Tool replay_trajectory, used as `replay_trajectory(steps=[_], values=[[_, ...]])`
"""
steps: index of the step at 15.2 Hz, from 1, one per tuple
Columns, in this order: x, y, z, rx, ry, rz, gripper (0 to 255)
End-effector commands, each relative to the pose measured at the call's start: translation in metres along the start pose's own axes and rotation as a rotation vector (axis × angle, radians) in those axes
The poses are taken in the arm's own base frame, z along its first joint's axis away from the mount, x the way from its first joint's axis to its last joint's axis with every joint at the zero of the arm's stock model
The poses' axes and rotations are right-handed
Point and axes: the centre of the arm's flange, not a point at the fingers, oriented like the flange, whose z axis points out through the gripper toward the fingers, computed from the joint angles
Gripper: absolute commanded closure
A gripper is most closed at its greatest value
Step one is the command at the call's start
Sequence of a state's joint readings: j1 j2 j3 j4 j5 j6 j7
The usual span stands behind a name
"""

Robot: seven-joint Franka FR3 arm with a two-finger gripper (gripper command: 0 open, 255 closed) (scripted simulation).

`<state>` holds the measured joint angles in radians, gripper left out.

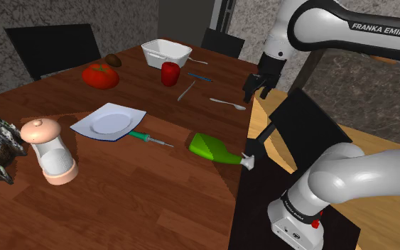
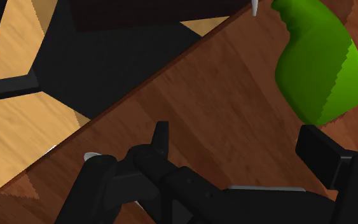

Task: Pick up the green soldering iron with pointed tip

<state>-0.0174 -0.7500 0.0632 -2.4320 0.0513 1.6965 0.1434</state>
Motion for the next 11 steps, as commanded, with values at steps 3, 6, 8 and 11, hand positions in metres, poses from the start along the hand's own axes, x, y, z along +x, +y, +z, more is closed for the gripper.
replay_trajectory(steps=[3, 6, 8, 11], values=[[0.012, -0.021, 0.010, 0.005, -0.008, -0.014, 0], [0.030, -0.053, 0.025, 0.013, -0.019, -0.035, 0], [0.041, -0.075, 0.035, 0.019, -0.027, -0.049, 0], [0.057, -0.107, 0.050, 0.027, -0.039, -0.071, 0]])
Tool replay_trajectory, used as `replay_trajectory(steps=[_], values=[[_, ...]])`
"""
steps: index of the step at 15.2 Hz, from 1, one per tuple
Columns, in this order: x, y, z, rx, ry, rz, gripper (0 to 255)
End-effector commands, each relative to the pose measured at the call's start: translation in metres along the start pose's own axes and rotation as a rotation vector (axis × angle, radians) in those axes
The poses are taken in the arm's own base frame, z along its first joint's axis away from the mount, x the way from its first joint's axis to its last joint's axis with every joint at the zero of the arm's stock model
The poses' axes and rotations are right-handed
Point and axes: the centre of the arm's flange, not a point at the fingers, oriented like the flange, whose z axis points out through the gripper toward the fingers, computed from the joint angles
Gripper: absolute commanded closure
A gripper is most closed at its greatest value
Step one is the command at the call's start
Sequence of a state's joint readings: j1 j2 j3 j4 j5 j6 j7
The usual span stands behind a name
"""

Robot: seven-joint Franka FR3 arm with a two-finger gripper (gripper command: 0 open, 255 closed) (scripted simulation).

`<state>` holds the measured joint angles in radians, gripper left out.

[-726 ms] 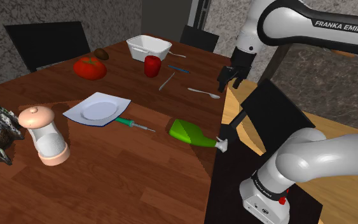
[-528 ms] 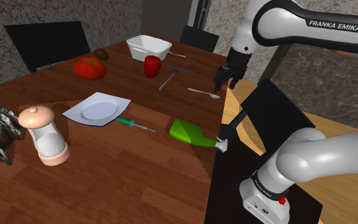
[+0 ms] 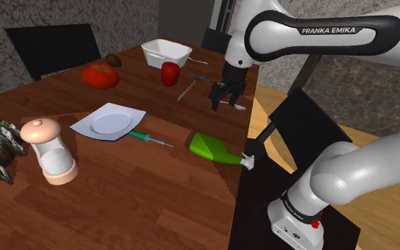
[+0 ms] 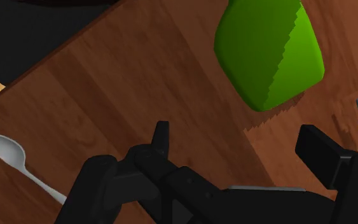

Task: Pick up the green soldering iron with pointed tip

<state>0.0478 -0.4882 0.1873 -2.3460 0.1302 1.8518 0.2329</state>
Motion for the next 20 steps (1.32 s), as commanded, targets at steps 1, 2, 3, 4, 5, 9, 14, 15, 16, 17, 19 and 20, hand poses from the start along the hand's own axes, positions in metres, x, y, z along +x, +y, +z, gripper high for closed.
replay_trajectory(steps=[1, 2, 3, 4, 5, 9, 14, 15, 16, 17, 19, 20], values=[[0.010, -0.023, 0.009, 0.006, -0.008, -0.014, 0], [0.016, -0.034, 0.014, 0.009, -0.012, -0.021, 0], [0.022, -0.045, 0.019, 0.012, -0.016, -0.028, 0], [0.028, -0.055, 0.024, 0.014, -0.020, -0.035, 0], [0.034, -0.066, 0.029, 0.017, -0.024, -0.043, 0], [0.055, -0.110, 0.049, 0.028, -0.039, -0.071, 0], [0.080, -0.165, 0.073, 0.041, -0.059, -0.106, 0], [0.085, -0.176, 0.078, 0.044, -0.063, -0.113, 0], [0.090, -0.188, 0.083, 0.047, -0.067, -0.120, 0], [0.094, -0.199, 0.088, 0.050, -0.070, -0.127, 0], [0.103, -0.222, 0.097, 0.055, -0.078, -0.141, 0], [0.107, -0.233, 0.102, 0.058, -0.082, -0.148, 0]])
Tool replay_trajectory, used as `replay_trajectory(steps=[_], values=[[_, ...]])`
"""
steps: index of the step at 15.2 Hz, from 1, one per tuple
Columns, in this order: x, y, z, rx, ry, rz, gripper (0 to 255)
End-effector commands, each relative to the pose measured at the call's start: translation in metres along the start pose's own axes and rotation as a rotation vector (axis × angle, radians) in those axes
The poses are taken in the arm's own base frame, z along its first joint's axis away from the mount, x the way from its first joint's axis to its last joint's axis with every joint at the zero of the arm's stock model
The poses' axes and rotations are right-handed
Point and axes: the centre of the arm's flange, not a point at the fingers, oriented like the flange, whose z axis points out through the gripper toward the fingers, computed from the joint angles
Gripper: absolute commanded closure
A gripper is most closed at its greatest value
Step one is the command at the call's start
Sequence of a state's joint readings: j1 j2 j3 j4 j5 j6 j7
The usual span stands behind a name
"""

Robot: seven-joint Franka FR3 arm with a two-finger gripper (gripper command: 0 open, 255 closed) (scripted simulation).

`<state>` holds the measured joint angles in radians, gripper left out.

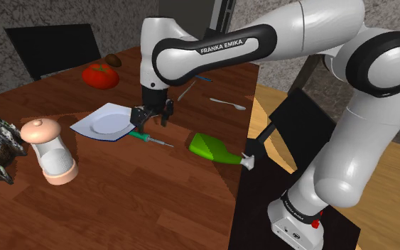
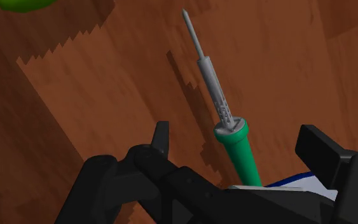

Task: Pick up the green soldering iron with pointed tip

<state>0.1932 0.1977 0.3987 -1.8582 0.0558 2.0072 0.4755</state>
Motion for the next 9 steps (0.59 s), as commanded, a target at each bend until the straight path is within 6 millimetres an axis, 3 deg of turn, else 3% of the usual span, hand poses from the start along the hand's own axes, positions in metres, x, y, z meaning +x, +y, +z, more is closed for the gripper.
replay_trajectory(steps=[1, 9], values=[[0.007, -0.012, 0.007, 0.004, -0.005, -0.008, 0], [0.011, -0.008, 0.046, 0.004, -0.005, -0.008, 0]])
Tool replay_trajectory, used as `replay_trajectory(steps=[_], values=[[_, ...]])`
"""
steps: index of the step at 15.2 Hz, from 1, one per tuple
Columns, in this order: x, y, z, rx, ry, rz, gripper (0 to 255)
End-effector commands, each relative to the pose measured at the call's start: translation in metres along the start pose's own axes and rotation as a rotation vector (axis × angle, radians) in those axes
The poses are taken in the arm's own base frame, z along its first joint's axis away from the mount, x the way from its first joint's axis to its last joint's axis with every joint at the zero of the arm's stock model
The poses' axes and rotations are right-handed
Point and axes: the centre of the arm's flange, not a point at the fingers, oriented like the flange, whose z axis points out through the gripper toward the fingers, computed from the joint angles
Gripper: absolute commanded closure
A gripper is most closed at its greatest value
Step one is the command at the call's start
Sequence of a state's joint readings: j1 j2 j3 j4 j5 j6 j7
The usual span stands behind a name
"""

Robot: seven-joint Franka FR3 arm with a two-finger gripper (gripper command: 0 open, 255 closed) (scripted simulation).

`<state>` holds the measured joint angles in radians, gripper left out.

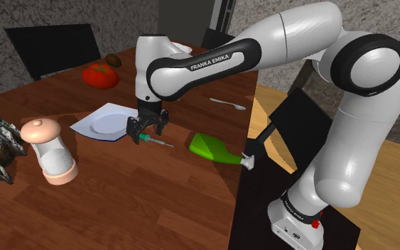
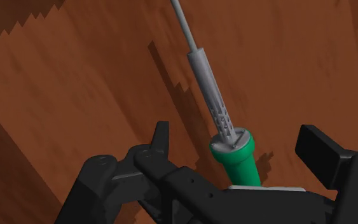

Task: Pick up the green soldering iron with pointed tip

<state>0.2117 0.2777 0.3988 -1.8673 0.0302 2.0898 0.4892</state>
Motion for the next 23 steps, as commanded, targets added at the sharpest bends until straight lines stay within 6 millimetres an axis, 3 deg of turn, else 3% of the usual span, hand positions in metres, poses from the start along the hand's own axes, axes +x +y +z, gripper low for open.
replay_trajectory(steps=[1, 2, 11, 23], values=[[0.000, 0.000, 0.004, 0.000, 0.001, 0.000, 0], [0.000, -0.001, 0.003, 0.000, 0.001, 0.000, 255], [0.000, 0.000, 0.004, 0.000, 0.001, 0.000, 255], [-0.006, -0.007, -0.059, 0.000, 0.001, 0.000, 255]])
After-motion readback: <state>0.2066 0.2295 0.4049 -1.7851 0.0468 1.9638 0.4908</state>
